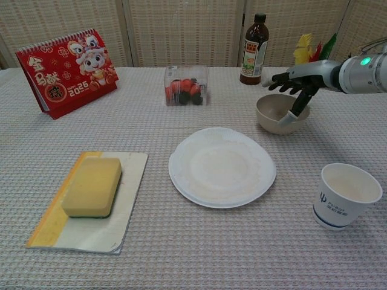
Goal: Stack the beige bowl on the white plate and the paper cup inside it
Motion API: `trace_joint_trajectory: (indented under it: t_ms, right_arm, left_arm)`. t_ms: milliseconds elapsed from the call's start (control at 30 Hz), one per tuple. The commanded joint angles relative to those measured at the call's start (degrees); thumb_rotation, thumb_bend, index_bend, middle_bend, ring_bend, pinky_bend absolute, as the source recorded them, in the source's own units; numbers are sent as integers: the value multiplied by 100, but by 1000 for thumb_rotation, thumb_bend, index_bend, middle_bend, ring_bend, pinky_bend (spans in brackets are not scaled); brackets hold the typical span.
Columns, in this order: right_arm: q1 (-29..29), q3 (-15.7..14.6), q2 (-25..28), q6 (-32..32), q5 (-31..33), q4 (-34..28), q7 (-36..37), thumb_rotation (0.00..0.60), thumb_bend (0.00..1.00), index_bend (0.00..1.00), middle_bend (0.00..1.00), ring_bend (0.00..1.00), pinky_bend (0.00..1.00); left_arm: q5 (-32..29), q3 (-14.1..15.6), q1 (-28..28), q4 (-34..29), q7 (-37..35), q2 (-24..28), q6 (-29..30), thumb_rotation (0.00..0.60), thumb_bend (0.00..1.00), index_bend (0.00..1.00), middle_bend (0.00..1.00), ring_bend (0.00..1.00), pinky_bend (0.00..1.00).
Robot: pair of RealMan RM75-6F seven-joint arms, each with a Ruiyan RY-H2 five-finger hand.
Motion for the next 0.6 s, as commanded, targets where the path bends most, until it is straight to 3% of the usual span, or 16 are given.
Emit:
trace_joint_trajectory:
  t_ms: [33,267,400,467,533,600]
  right_arm:
    - [6,-12,-44,-27,-20,75,34,600,82,0,0,0,0]
    - [30,-52,-226,-131,-65,346,127,600,86,0,0,0,0]
    - [24,-70,-346,-132,-143,486,166,600,143,0,4,2,33]
    - [2,-59,-395,8,-200,513,154,600,192,0,37,54,126]
    - [-28,-50,-407,104,-247,485,150,600,244,19,114,188,326]
    - [-60,-39,-391,221,-303,432,132,600,272,38,142,234,418]
  left_arm:
    - [10,3,4,5,-12,4,11,600,314,0,0,0,261]
    - [15,18,5,4,-41,16,-6,600,314,0,0,0,261]
    - [29,16,16,9,-53,20,26,600,314,0,0,0,261]
    - [51,21,15,14,-51,16,32,600,314,0,0,0,261]
    - [65,27,14,16,-44,14,29,600,314,0,0,0,261]
    - [79,28,9,18,-32,5,26,600,314,0,0,0,261]
